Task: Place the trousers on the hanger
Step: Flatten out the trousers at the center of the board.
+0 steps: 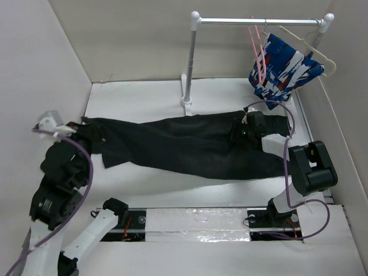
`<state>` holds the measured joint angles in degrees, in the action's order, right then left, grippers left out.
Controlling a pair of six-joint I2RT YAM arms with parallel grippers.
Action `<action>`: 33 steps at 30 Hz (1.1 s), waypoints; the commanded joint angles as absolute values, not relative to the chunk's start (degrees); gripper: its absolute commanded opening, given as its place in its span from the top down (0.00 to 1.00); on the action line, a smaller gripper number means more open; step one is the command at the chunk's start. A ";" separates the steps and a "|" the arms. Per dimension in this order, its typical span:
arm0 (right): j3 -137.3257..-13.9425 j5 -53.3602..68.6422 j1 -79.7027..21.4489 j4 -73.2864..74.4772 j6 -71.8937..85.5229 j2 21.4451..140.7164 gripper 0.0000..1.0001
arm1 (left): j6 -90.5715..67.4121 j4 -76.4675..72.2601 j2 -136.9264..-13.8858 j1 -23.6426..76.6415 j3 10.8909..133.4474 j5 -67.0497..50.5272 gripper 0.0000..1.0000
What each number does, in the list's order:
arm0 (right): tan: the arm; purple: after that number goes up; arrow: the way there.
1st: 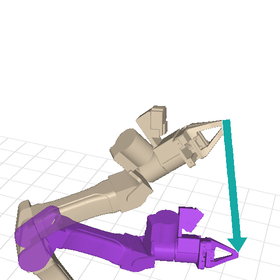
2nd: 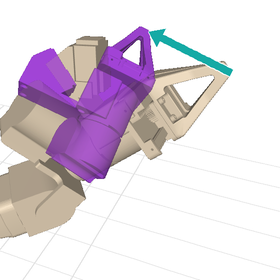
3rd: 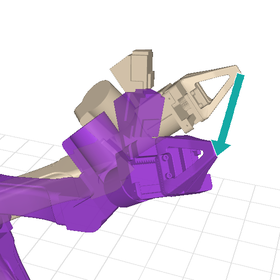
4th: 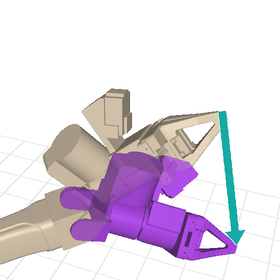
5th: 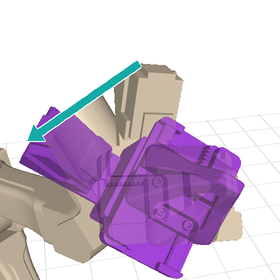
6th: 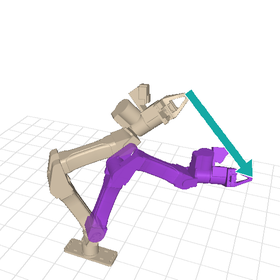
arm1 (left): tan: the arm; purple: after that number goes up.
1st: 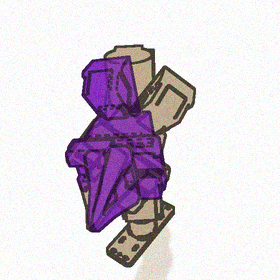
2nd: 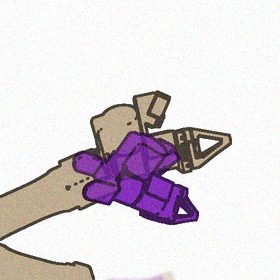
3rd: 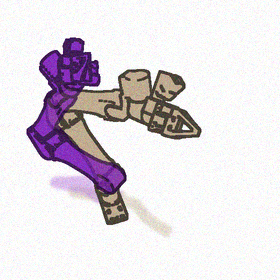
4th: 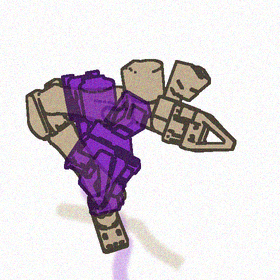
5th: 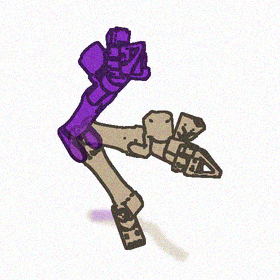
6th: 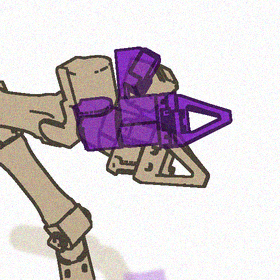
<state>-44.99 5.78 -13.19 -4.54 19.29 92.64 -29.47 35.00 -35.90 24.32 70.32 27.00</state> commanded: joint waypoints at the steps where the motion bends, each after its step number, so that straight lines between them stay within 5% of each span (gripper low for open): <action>1: -43.68 6.77 -13.18 -7.03 19.16 87.56 0.42 | -32.68 42.26 -33.59 23.99 72.42 43.93 1.00; 8: -44.56 5.72 -13.18 -1.94 16.62 79.91 0.30 | -44.99 51.93 -20.95 23.99 65.83 52.72 0.76; 12: -46.05 3.35 -13.71 2.02 15.03 75.08 0.24 | -47.02 55.63 -17.49 23.99 64.86 54.23 0.28; 13: -46.32 2.99 -13.71 3.24 14.68 74.10 0.24 | -47.37 56.94 -17.93 23.99 64.78 54.32 0.24; 16: -45.71 1.93 -13.71 4.48 14.24 69.97 0.24 | -46.94 55.21 -18.98 23.99 64.25 53.62 0.24; 19: -44.39 2.11 -12.14 4.75 14.15 65.06 0.36 | -41.93 46.80 -21.17 23.99 61.18 48.88 0.25; 23: -42.02 3.60 -11.51 6.24 13.71 58.81 0.98 | -41.92 36.15 -30.12 23.99 55.13 40.01 0.24; 31: -35.87 7.73 -14.67 7.64 12.92 48.08 0.99 | -45.00 15.06 -55.96 16.66 47.37 40.78 0.19; 33: -34.45 7.65 -16.25 7.47 13.18 46.41 0.96 | -44.91 11.87 -63.43 11.25 47.29 31.40 0.19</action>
<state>-36.05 6.09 -14.46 6.74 14.22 48.23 -43.94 21.23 -58.41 17.41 47.57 37.82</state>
